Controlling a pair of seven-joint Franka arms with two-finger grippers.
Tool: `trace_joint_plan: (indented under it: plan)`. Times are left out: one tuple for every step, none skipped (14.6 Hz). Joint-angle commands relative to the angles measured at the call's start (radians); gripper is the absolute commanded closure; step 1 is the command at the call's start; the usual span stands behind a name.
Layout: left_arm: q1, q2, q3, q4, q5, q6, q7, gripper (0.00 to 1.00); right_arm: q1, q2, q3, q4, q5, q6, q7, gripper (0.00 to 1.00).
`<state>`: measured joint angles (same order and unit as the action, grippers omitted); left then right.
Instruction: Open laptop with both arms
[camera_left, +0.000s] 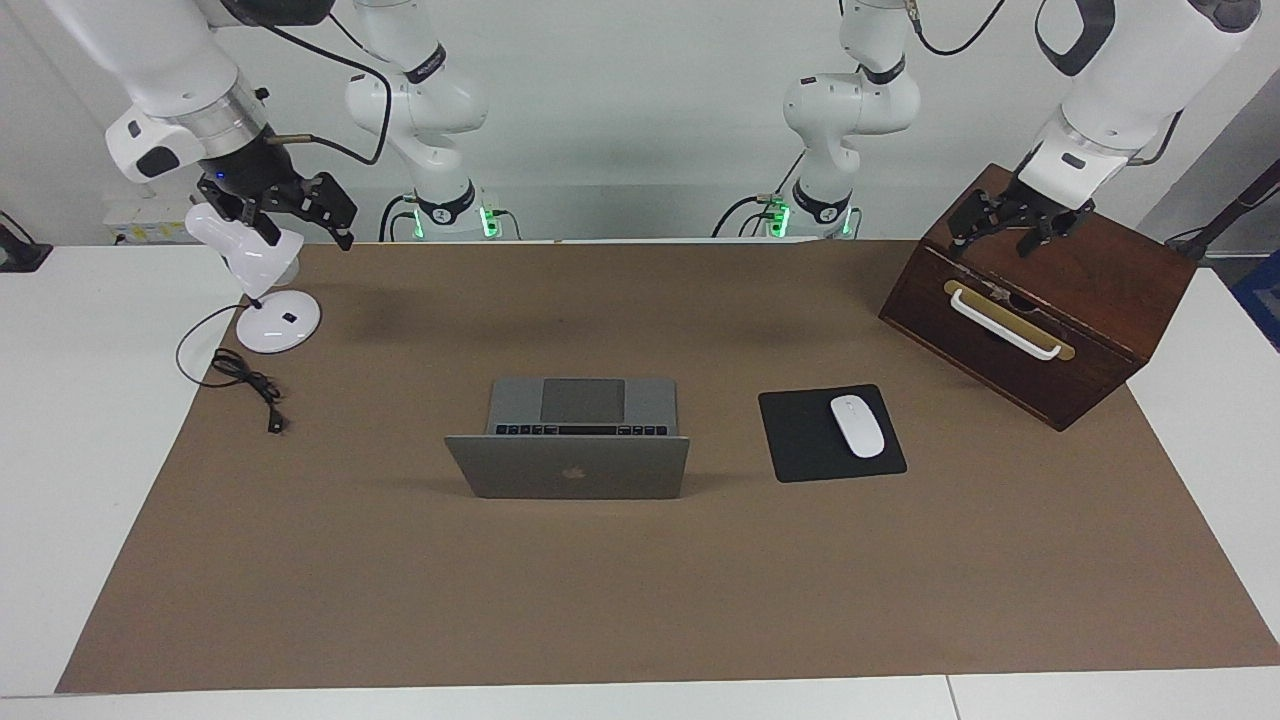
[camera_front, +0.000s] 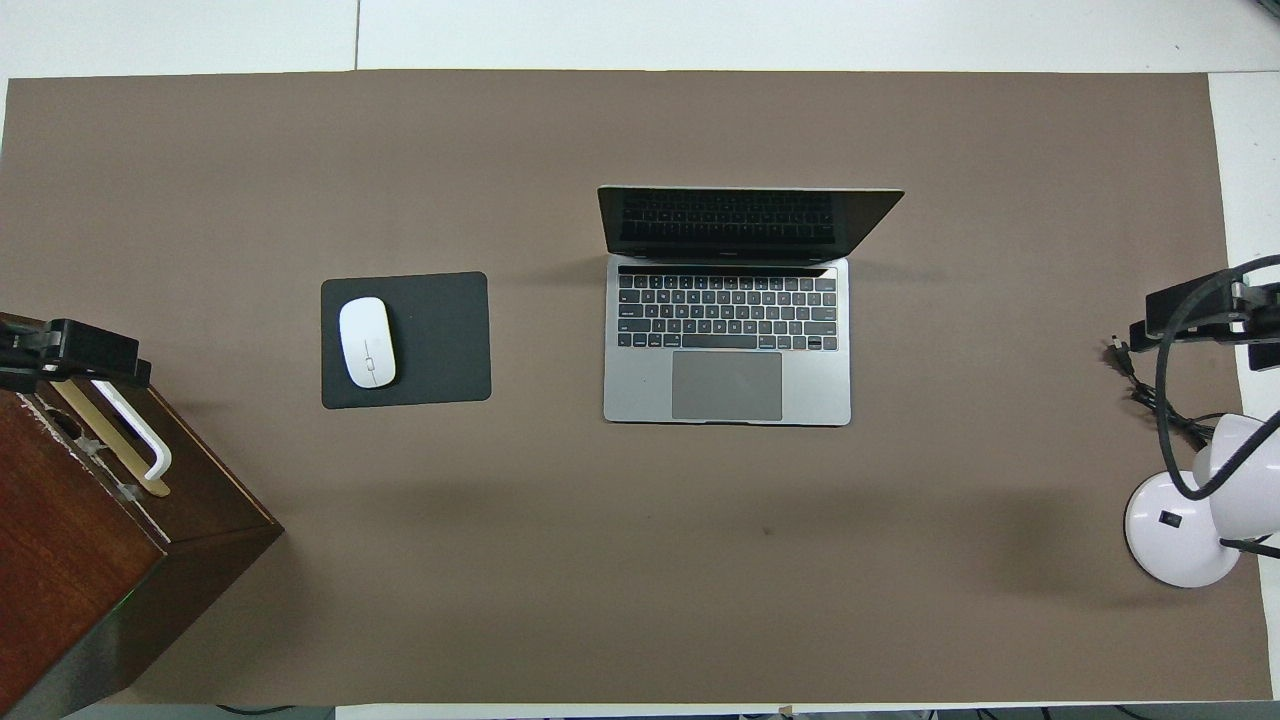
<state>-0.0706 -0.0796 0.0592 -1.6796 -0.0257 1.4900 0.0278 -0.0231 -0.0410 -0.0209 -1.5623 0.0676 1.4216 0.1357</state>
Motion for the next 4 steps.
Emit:
trace_joint_plan:
  plan:
    - [0.008, 0.015, -0.006, 0.031, 0.012, 0.001, -0.002, 0.0, -0.012, 0.006, 0.007, 0.004, 0.009, 0.016, -0.013, 0.0]
    - [0.008, 0.015, -0.004, 0.031, 0.013, 0.009, -0.002, 0.0, -0.012, 0.006, 0.007, 0.004, 0.009, 0.016, -0.013, 0.0]
    - [0.008, 0.015, -0.004, 0.032, 0.013, 0.009, -0.002, 0.0, -0.012, 0.006, 0.007, 0.004, 0.009, 0.016, -0.013, 0.0]
    - [0.008, 0.014, -0.004, 0.032, 0.013, 0.01, -0.002, 0.0, -0.012, 0.006, 0.007, 0.005, 0.009, 0.016, -0.013, 0.0]
